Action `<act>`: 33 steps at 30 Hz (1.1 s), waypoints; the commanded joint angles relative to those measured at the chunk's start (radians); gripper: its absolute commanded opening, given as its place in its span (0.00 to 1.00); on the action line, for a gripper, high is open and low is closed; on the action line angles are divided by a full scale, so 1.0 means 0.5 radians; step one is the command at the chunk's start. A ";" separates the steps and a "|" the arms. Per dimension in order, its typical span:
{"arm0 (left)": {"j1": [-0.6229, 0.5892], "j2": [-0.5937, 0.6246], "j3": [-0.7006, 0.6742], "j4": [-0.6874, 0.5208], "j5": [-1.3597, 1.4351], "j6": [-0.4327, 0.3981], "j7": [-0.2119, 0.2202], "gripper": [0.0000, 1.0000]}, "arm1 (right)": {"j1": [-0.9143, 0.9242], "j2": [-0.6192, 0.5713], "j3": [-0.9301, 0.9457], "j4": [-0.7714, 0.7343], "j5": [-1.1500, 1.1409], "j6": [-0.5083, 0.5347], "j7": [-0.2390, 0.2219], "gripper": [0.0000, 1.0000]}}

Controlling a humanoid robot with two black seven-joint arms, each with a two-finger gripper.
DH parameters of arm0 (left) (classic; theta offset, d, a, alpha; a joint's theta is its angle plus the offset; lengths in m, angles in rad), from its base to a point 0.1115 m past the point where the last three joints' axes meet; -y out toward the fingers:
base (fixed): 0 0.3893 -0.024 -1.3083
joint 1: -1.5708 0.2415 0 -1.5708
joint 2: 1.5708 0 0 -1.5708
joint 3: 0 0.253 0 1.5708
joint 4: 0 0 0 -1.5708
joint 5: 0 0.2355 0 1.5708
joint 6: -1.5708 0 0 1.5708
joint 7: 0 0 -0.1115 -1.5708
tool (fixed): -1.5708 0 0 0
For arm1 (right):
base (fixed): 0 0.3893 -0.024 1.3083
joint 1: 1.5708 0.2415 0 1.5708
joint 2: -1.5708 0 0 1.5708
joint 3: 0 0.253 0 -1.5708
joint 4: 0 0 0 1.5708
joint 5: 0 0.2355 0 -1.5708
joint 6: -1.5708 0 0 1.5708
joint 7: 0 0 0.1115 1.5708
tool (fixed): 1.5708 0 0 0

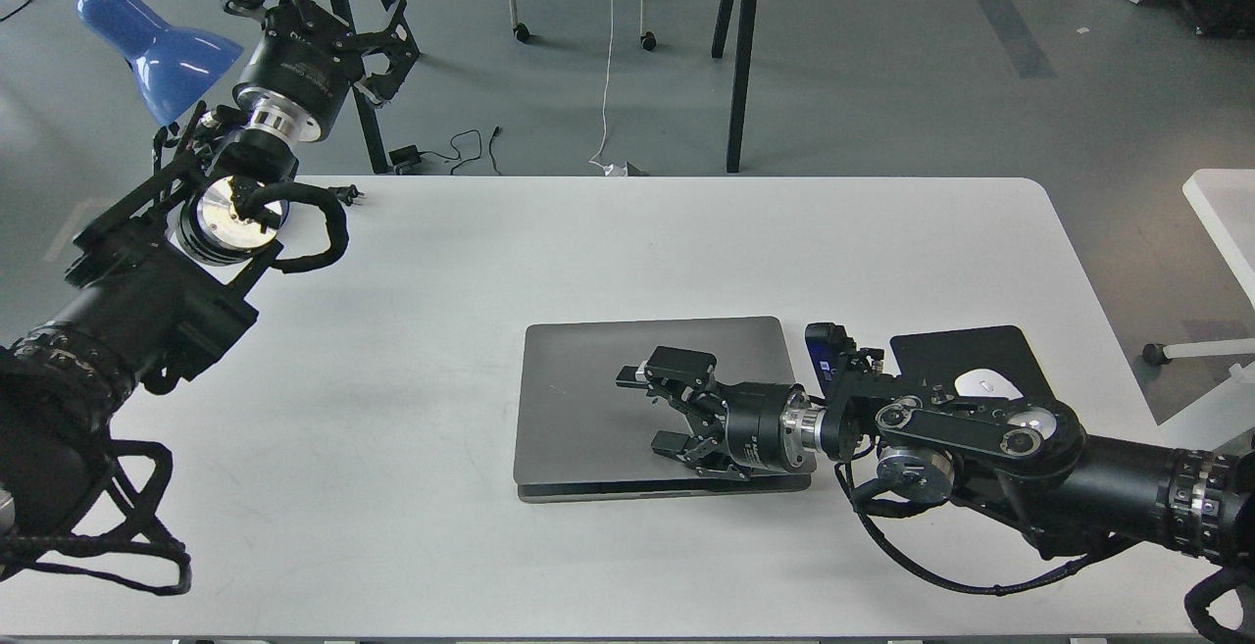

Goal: Close notebook with right arm
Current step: 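Lift the right gripper up off the closed laptop lid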

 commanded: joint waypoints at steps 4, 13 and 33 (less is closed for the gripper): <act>0.000 -0.002 0.000 -0.003 0.000 0.000 0.000 1.00 | -0.073 0.001 0.009 -0.031 -0.001 -0.006 0.000 1.00; 0.003 -0.002 -0.003 -0.003 0.000 0.000 0.000 1.00 | -0.094 -0.012 0.012 -0.022 -0.001 -0.009 0.000 1.00; 0.006 -0.002 -0.003 -0.009 0.000 0.000 0.000 1.00 | 0.105 -0.171 1.060 -0.248 0.036 0.019 0.012 1.00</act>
